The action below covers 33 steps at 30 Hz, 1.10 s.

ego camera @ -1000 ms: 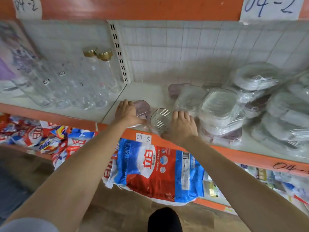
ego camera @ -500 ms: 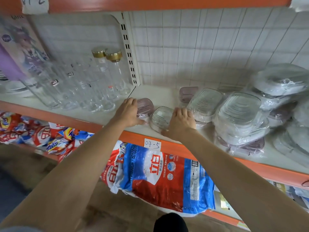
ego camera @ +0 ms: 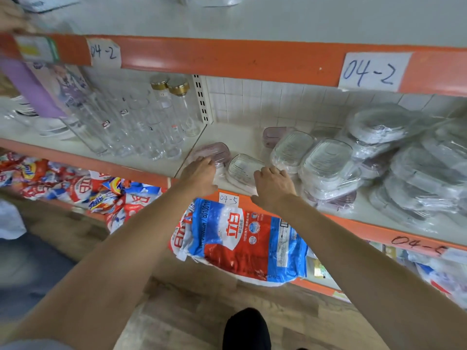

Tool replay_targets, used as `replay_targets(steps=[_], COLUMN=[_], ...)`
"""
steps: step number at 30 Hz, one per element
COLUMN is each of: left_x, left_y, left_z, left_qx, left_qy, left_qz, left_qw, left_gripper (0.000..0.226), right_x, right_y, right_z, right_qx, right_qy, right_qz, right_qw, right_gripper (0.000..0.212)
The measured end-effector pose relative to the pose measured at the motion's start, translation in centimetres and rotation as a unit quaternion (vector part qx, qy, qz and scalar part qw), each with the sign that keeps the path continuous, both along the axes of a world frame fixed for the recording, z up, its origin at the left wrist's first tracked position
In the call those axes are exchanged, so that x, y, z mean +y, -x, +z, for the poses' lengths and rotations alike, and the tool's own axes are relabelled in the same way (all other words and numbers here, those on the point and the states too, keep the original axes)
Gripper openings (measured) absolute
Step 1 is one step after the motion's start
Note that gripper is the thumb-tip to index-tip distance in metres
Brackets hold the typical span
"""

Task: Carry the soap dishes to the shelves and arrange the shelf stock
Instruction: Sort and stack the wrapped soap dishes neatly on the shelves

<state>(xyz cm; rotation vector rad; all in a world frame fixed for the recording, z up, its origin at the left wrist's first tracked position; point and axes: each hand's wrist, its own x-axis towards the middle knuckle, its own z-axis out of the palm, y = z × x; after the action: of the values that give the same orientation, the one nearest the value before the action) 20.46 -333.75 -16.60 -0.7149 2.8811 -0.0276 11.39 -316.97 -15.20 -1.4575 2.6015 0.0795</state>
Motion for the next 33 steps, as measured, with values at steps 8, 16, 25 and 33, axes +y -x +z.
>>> replay_targets(steps=[8,16,25,33], left_x=[8.9,14.6,18.3,18.9], left_y=[-4.7,-6.8,-5.1,-3.3], left_z=[4.5,13.9,24.4,30.7], left_qx=[-0.044,-0.056,-0.009,0.061], left_qy=[-0.067,-0.08,-0.019,-0.005], left_qz=[-0.055,-0.11,-0.157,-0.151], left_qw=[0.995,0.989,0.987,0.987], left_gripper=[0.051,0.045,0.041,0.036], right_x=[7.0,13.3,17.6,19.0], right_y=[-4.4,-7.6,-6.8,-4.9], right_z=[4.9,13.4,23.0,28.7], right_qx=[-0.056,-0.073,-0.014,0.036], right_qy=[-0.031,-0.022,-0.011,0.02], right_qz=[-0.008,0.031,0.033,0.029], right_qw=[0.998,0.997,0.999,0.999], right_gripper=[0.056,0.054,0.054,0.052])
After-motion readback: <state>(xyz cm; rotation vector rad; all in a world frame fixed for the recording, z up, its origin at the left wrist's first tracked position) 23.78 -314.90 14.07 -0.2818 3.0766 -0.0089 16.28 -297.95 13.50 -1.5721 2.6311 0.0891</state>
